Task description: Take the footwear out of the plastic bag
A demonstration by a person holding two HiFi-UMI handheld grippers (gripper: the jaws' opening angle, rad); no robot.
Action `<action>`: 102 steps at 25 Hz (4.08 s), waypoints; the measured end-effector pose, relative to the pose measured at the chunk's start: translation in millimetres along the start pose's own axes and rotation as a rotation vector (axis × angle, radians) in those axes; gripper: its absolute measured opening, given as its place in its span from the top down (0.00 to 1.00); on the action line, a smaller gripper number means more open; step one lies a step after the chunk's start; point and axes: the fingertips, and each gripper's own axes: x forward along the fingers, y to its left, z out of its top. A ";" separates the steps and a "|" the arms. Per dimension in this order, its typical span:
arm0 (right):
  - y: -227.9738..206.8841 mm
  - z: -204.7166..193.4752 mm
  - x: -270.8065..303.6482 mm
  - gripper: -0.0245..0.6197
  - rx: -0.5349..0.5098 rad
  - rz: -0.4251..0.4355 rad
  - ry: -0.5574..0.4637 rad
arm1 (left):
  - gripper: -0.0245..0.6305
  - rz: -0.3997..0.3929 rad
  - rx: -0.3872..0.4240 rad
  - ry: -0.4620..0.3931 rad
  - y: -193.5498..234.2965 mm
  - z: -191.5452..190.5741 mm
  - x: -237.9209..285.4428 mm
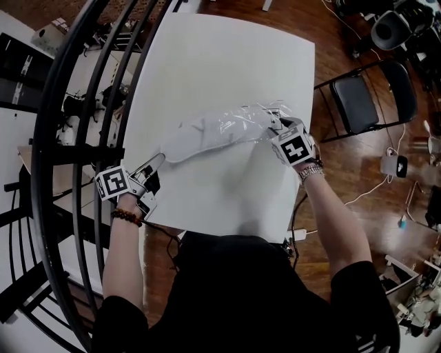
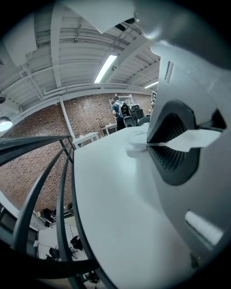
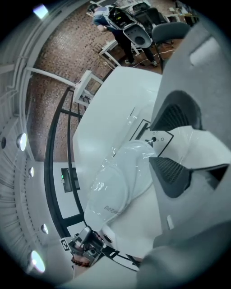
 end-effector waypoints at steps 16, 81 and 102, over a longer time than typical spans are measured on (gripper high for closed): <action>-41.4 -59.9 -22.2 0.73 0.151 -0.176 0.105 | 0.91 -0.011 -0.094 -0.229 16.4 28.4 -53.6; 205.6 79.3 29.0 0.67 -0.557 0.247 -0.080 | 0.71 0.435 0.228 -0.140 49.0 -98.4 -125.5; 210.8 78.5 -37.9 0.89 -0.514 0.209 -0.256 | 0.60 -0.006 0.129 -0.032 -29.2 -49.9 44.6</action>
